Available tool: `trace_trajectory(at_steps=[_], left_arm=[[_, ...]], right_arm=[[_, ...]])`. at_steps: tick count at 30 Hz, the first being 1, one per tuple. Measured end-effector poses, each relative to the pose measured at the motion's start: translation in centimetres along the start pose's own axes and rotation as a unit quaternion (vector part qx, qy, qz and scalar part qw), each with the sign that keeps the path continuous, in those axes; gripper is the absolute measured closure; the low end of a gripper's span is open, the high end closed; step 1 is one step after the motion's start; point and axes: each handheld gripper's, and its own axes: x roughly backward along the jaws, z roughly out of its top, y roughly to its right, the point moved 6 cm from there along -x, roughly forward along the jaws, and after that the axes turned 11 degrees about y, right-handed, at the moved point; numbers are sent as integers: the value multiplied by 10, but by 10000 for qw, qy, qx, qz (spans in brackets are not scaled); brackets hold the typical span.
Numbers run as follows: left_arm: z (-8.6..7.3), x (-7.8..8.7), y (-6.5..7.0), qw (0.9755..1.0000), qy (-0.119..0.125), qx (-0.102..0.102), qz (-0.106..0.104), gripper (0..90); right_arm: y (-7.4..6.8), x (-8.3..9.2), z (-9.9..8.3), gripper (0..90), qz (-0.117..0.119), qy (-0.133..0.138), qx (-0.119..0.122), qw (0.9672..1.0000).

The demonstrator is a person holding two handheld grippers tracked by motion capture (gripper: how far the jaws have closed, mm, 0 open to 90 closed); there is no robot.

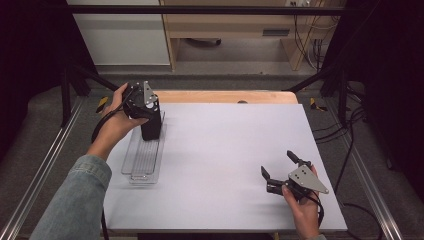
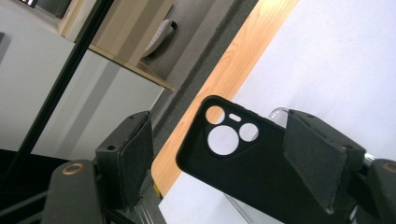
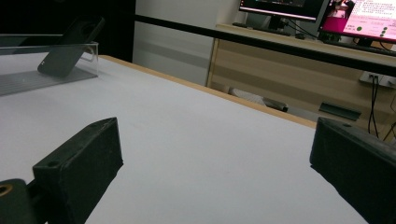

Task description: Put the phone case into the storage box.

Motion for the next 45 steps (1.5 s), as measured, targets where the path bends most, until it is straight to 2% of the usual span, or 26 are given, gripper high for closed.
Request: trace_trajectory(at_steps=[2, 4, 14, 21, 26, 31, 32, 33, 34, 36, 37, 39, 42, 43, 45], left_arm=[[0, -1, 2, 10000, 16, 49, -13, 223], [2, -1, 5, 9998, 141, 153, -76, 204], [8, 1, 14, 9989, 240, 391, -114, 157], [10, 1, 22, 9982, 305, 481, -187, 138], [13, 1, 23, 9946, 403, 922, -259, 108], [15, 0, 29, 9906, 473, 1231, -363, 77], [16, 0, 30, 9895, 505, 1294, -395, 75], [17, 1, 32, 9870, 570, 1433, -455, 73], [18, 1, 33, 9817, 667, 1712, -510, 71], [20, 2, 35, 9739, 782, 2056, -563, 64], [22, 2, 36, 9708, 845, 2175, -556, 63], [25, 4, 37, 9676, 921, 2286, -553, 61], [30, 8, 40, 9649, 1037, 2355, -521, 59], [32, 9, 41, 9626, 1101, 2418, -537, 59], [35, 13, 42, 9519, 1314, 2718, -529, 60]], right_arm=[[0, 0, 0, 25, 0, 5, 5, 10000], [0, 0, 0, 25, -5, 5, 4, 10000], [0, 0, 0, 25, -6, 10, 5, 10000], [0, 0, 0, 25, -14, 10, 6, 10000], [0, 0, 0, 25, -9, -3, 0, 10000], [2, 1, 1, 25, -44, 19, 9, 10000], [2, 0, 1, 25, -42, 17, 8, 10000], [1, 0, 1, 25, -38, 15, 8, 10000], [1, 0, 1, 25, -29, 15, 10, 10000], [0, 0, 1, 25, -13, 9, 6, 10000], [1, 0, 1, 25, -14, 9, 2, 10000], [1, 0, 1, 24, -20, 16, -1, 10000], [1, 0, 1, 25, -17, 12, -6, 10000], [1, 0, 1, 25, -15, 14, -8, 10000], [1, 0, 0, 24, -11, 8, -15, 10000]])
